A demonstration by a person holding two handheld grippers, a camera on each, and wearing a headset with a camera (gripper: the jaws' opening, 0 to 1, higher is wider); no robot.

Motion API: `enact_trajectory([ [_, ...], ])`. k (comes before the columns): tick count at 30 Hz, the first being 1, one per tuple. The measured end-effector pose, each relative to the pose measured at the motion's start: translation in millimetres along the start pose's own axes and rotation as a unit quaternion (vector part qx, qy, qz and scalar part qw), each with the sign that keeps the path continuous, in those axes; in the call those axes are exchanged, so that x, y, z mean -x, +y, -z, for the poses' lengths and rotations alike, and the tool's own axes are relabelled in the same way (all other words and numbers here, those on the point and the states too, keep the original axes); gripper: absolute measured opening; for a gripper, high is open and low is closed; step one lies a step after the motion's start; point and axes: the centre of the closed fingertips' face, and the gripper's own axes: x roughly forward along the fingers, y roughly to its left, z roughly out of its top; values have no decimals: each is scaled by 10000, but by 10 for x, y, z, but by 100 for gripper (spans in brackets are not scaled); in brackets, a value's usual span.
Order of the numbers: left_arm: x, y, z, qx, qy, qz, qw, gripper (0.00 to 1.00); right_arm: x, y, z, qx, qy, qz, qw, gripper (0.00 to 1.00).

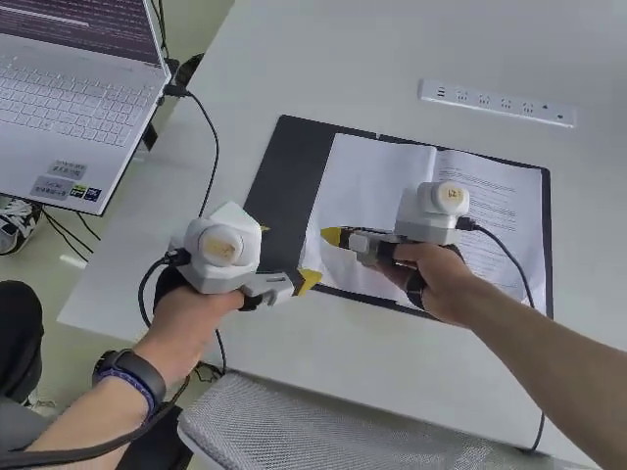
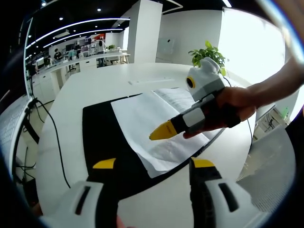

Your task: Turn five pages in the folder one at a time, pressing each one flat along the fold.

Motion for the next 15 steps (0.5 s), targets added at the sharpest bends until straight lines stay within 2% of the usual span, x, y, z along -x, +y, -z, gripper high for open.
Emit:
enact_trajectory([
  [6, -88, -22, -107, -117, -33, 78, 9999, 50, 168, -105, -87, -3, -164, 102, 9998, 10],
  [9, -129, -72, -149, -153, -78, 186, 9997, 40, 256, -169, -122, -6, -224, 162, 9996, 9],
  [12, -201, -105, -132, -204, -6, 250, 9995, 39, 319, -208, -148, -22, -285, 196, 9994, 9],
  [15, -298, -131, -66, -239, 112, 306, 9992, 36, 381, -233, -155, -18, -339, 232, 9992, 9],
])
